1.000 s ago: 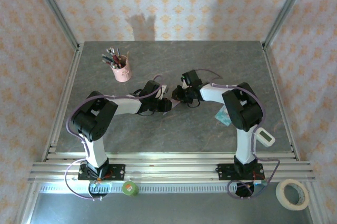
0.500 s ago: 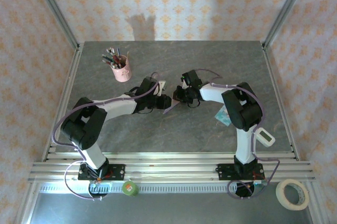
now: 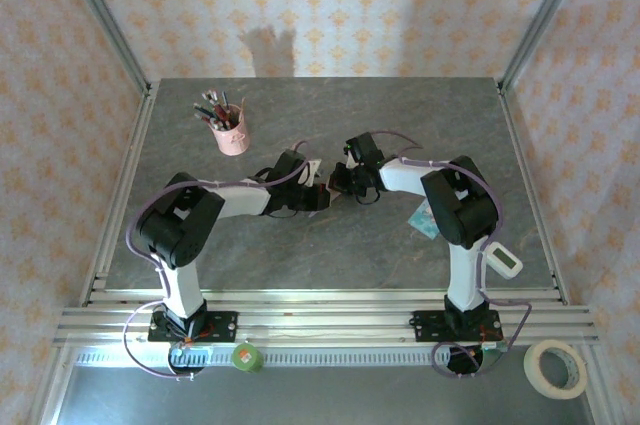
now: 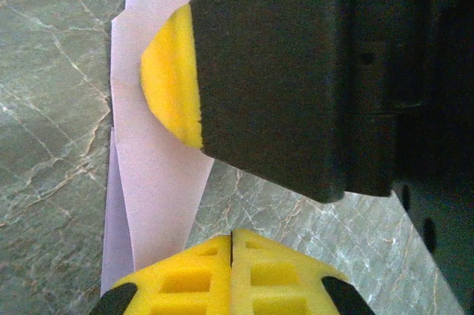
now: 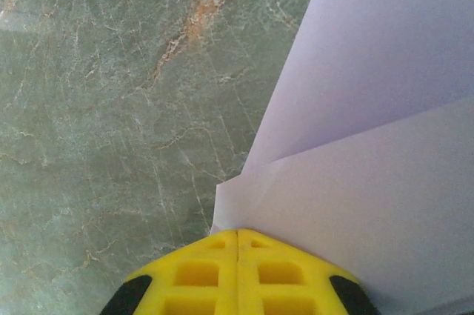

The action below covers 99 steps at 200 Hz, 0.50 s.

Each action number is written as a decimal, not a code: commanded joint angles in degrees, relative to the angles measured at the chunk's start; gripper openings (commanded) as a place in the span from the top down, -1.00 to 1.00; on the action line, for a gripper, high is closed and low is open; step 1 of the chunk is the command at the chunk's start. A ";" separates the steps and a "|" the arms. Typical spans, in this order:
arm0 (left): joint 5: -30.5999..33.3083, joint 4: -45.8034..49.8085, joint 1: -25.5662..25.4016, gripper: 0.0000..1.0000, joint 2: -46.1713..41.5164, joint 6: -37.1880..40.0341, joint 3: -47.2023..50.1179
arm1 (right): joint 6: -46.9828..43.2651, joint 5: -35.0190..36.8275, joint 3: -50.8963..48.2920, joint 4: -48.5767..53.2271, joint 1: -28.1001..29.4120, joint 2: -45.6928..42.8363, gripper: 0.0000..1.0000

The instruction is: Fold a paper plane with a square sheet of paper (pick it up from the middle)

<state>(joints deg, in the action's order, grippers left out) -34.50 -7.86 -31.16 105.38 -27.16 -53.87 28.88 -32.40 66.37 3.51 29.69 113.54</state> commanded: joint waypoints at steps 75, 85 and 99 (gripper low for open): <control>0.26 -0.41 -0.05 0.85 3.67 0.25 -2.70 | -0.42 1.55 -1.04 2.37 -0.42 2.63 1.00; 0.26 -0.40 -0.05 0.86 3.69 0.28 -2.41 | -0.50 1.64 -0.94 2.54 -0.37 2.72 1.00; 0.24 -0.40 0.04 0.86 3.68 0.24 -1.99 | -0.59 1.86 -0.84 2.95 -0.46 2.92 1.00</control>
<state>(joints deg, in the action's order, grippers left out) -34.48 -8.45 -31.14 108.51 -27.11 -55.40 28.88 -32.82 66.35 3.38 29.52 113.73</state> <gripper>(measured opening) 0.074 0.040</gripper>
